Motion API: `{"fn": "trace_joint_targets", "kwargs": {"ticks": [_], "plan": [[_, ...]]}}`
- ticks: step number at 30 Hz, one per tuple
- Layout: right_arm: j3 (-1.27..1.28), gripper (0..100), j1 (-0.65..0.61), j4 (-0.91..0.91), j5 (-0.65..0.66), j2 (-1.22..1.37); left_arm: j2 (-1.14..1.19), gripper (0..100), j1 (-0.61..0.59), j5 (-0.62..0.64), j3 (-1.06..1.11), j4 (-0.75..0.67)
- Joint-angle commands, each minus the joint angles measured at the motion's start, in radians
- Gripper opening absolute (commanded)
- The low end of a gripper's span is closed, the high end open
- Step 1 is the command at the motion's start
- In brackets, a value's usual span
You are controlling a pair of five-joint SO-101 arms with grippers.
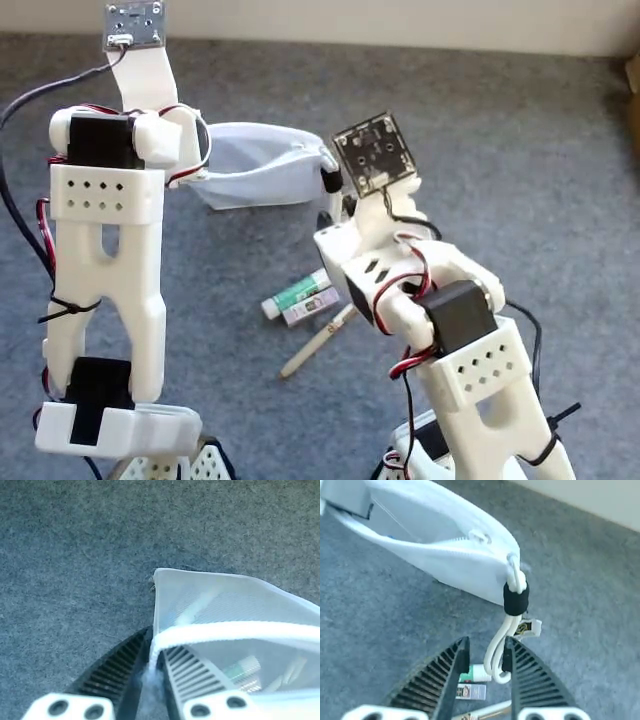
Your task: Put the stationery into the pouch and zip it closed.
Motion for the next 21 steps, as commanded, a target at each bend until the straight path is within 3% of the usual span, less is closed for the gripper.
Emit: {"fn": "trace_joint_targets", "kwargs": {"ticks": [1, 14, 21], "plan": [[-0.059, 10.8, 0.015, 0.067, -0.014, -0.035, 0.022, 1, -0.031, 0.009, 0.018, -0.008], [-0.027, 10.8, 0.016, 0.280, -0.014, -0.033, 0.022, 1, -0.031, 0.008, 0.019, -0.008], [0.117, 10.8, 0.022, 0.216, -0.014, -0.031, 0.024, 1, -0.031, 0.008, 0.021, -0.008]]}}
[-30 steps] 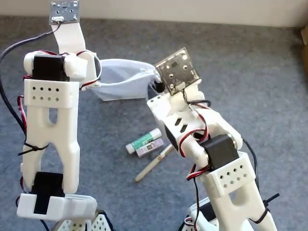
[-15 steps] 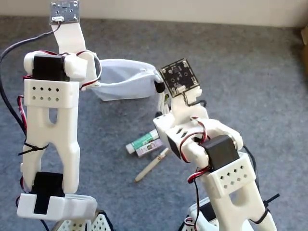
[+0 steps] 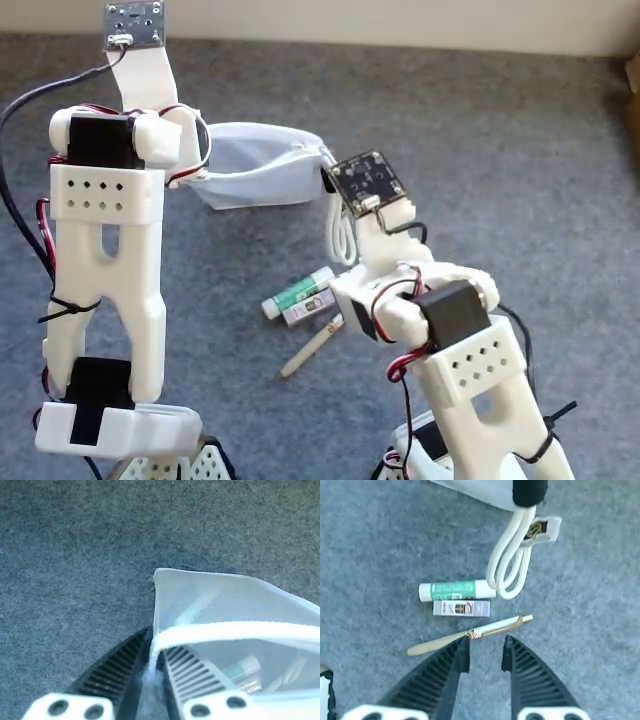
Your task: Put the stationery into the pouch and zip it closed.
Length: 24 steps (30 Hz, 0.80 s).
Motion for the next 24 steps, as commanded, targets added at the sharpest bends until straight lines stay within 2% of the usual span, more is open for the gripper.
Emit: {"fn": "trace_joint_targets", "kwargs": {"ticks": [1, 6, 12, 16, 22, 24], "plan": [[0.062, 10.8, 0.028, -0.077, -0.011, -0.028, 0.024, 1, -0.031, 0.008, 0.021, -0.008], [0.194, 10.8, 0.079, -0.225, -0.192, -0.021, 0.024, 1, -0.031, 0.008, 0.021, -0.008], [0.243, 10.8, 0.085, -0.268, -0.215, -0.019, 0.024, 1, -0.030, 0.008, 0.021, -0.008], [0.239, 10.9, 0.087, -0.271, -0.328, -0.018, 0.024, 1, -0.028, 0.008, 0.021, -0.008], [0.236, 11.1, 0.128, -0.274, -0.350, 0.036, 0.024, 1, -0.028, 0.008, 0.021, -0.008], [0.236, 11.1, 0.134, -0.291, -0.394, 0.107, 0.025, 1, -0.028, 0.008, 0.021, -0.008]]}}
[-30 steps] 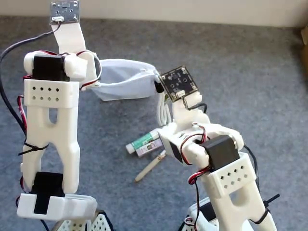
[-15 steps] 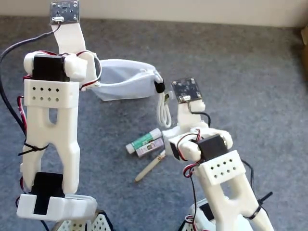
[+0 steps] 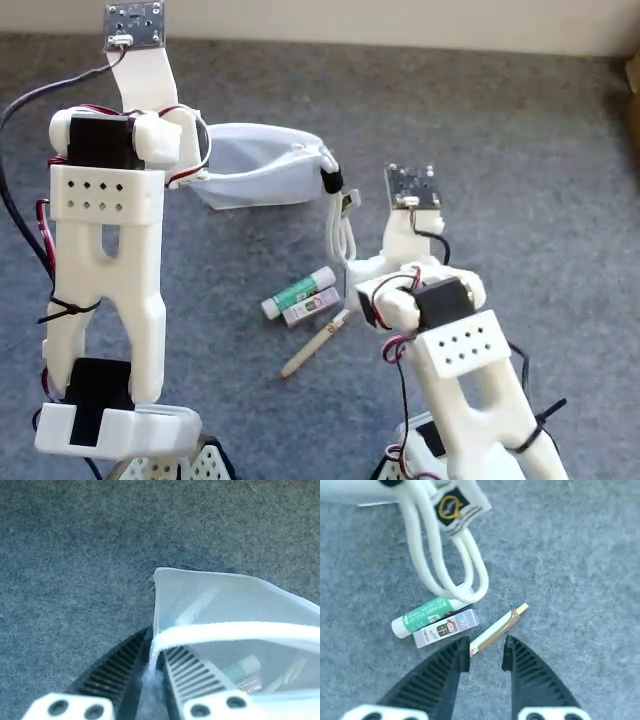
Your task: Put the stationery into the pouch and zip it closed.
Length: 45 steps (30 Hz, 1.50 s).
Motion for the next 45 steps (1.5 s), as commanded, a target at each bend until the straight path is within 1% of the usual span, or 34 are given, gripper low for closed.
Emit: {"fn": "trace_joint_targets", "kwargs": {"ticks": [1, 8, 14, 17, 21, 30, 36, 40, 45], "plan": [[-0.016, 11.2, 0.021, -0.048, -0.063, 0.114, 0.025, 1, -0.028, 0.008, 0.016, -0.006], [-0.018, 11.2, 0.022, -0.159, -0.133, 0.262, 0.025, 1, -0.028, 0.008, 0.016, -0.006], [-0.019, 11.2, 0.022, -0.179, -0.135, 0.358, 0.025, 1, -0.028, 0.006, 0.016, -0.006], [-0.019, 11.2, 0.022, -0.225, -0.184, 0.412, 0.025, 1, -0.028, 0.006, 0.016, -0.006], [-0.019, 11.2, 0.022, -0.257, -0.193, 0.463, 0.025, 1, -0.028, 0.006, 0.016, -0.006], [-0.051, 11.2, 0.025, -0.280, -0.195, 0.573, 0.025, 1, -0.028, 0.006, 0.016, -0.006], [-0.136, 11.2, 0.085, -0.275, -0.195, 0.723, 0.025, 1, -0.028, 0.006, 0.016, -0.006], [-0.189, 11.0, 0.097, -0.272, -0.195, 0.812, 0.025, 1, -0.028, 0.006, 0.016, -0.006], [-0.197, 10.8, 0.096, -0.271, -0.195, 0.837, 0.025, 1, -0.030, 0.006, 0.016, -0.006]]}}
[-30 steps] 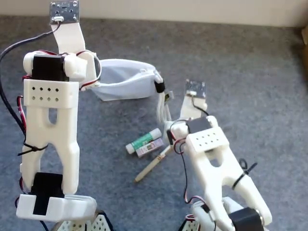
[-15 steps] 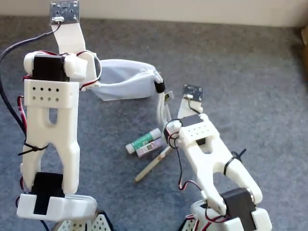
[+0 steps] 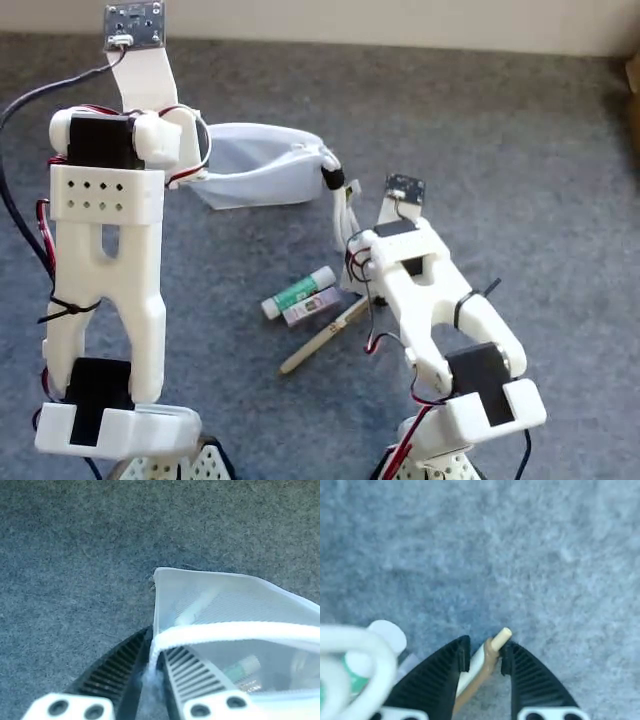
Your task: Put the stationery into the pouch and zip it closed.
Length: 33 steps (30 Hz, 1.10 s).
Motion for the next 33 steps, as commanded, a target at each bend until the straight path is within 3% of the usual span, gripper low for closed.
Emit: {"fn": "trace_joint_targets", "kwargs": {"ticks": [1, 4, 9, 15, 18, 23, 33], "plan": [[-0.042, 10.8, 0.016, -0.008, -0.012, 0.019, 0.025, 1, -0.030, 0.006, 0.015, -0.006], [-0.041, 10.1, 0.018, -0.008, -0.012, 0.019, 0.025, 1, -0.030, 0.006, 0.015, -0.006], [-0.041, 0.5, 0.018, -0.008, -0.005, 0.019, 0.025, 1, -0.031, 0.006, 0.016, -0.005], [-0.042, 0.4, 0.018, -0.004, -0.003, 0.016, 0.024, 1, -0.028, 0.006, 0.039, -0.020], [-0.067, 0.4, 0.012, 0.061, 0.071, 0.010, 0.024, 1, -0.027, 0.006, 0.058, -0.038], [-0.113, 0.4, 0.016, 0.179, 0.115, -0.101, 0.021, 1, -0.027, 0.006, 0.058, -0.038], [-0.007, 0.4, 0.012, 0.176, 0.117, -0.395, 0.021, 1, -0.027, 0.006, 0.058, -0.037]]}}
